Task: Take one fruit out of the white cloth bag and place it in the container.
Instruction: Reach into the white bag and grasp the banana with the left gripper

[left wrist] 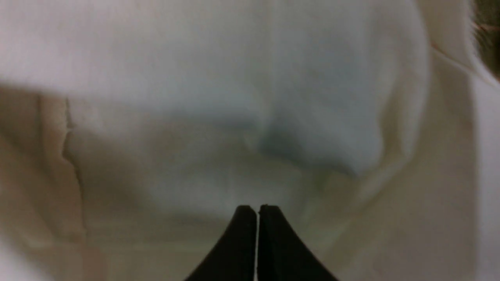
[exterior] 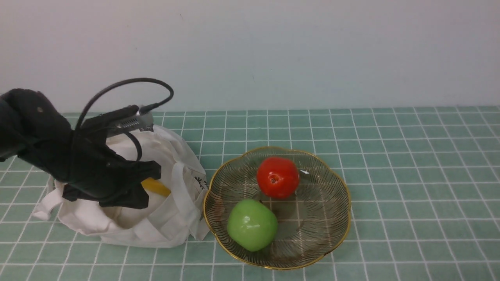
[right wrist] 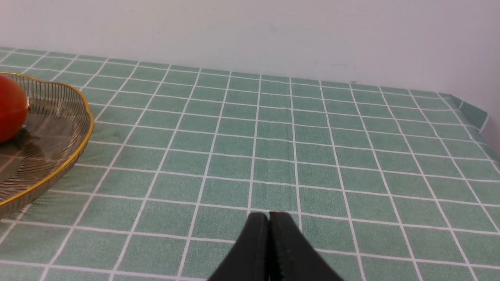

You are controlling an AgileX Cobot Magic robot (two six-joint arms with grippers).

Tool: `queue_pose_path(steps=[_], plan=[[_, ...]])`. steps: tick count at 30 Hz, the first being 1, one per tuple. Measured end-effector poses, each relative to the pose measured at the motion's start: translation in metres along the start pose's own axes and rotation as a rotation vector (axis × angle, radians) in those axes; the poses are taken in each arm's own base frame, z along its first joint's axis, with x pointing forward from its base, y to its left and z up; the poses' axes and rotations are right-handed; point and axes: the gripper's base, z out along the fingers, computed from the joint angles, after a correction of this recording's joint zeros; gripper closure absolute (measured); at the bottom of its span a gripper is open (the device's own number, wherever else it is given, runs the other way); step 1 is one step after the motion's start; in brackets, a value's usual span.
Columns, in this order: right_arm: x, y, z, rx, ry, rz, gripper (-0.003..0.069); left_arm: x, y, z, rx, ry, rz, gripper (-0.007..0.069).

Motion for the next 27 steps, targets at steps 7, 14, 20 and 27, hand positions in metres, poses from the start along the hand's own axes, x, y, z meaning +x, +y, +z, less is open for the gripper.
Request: queue_pose_path(steps=[7, 14, 20, 27], plan=[[0.000, 0.000, 0.000, 0.000, 0.000, 0.000, 0.0674, -0.020, 0.007, 0.022, -0.025, -0.078, -0.048, 0.0632], [0.000, 0.000, 0.000, 0.000, 0.000, 0.000, 0.0674, -0.037, 0.008, 0.019, -0.026, -0.260, -0.117, 0.0605], [0.000, 0.000, 0.000, 0.000, 0.000, 0.000, 0.0674, -0.042, 0.012, 0.027, -0.031, -0.302, -0.150, 0.0476], [0.000, 0.000, 0.000, 0.000, 0.000, 0.000, 0.0674, -0.048, 0.015, 0.034, -0.016, -0.361, -0.234, 0.0228]])
